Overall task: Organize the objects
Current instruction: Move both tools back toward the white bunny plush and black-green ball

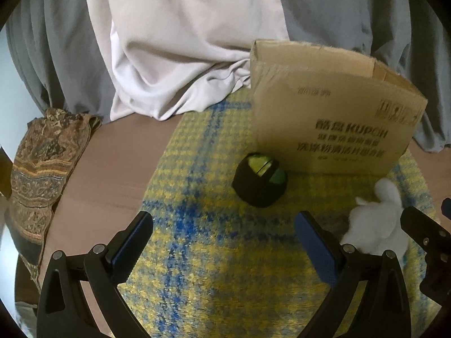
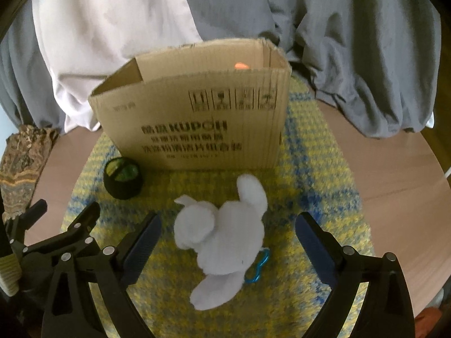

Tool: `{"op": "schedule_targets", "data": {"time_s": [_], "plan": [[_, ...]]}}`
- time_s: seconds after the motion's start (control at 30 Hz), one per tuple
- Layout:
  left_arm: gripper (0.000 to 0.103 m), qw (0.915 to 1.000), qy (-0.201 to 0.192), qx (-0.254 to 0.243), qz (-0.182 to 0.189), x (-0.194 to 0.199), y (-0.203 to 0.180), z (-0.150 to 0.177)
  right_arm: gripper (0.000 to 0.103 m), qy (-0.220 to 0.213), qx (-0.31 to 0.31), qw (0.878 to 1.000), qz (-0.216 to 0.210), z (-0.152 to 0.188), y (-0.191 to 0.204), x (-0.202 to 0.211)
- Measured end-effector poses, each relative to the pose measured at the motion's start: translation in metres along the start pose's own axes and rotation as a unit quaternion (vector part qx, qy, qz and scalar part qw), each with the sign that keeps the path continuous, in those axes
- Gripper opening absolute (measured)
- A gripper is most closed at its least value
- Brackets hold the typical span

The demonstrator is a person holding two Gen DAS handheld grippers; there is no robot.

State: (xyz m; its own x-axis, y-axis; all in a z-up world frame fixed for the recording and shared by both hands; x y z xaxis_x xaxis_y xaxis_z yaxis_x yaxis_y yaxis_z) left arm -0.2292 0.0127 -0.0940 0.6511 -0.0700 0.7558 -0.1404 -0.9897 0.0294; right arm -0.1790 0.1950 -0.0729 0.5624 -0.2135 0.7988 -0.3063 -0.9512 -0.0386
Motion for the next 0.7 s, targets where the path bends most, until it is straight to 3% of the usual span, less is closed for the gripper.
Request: {"op": "schedule_targets", "data": {"time_s": [0.7], "plan": [[0.102, 0.9989, 0.042, 0.022, 0.002, -0.04, 0.014, 0.027, 0.096, 0.055, 0.005, 0.998, -0.003, 0.023, 0.016, -0.05]]}}
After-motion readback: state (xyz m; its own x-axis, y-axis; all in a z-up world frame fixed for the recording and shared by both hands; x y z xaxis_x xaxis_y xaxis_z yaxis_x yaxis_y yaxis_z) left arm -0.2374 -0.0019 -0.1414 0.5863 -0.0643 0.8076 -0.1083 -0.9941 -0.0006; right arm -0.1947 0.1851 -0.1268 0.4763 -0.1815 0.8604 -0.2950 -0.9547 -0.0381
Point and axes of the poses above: each gripper's, at about its wrist camera, not at the fingertips, and x roughly against the way its jaws point, y to its left, z to its underside, the point moved 8 cm from there along -x, roughly the way its jaws point, and after that the axes turned 8 degrees about z, right-handed, at the moved point
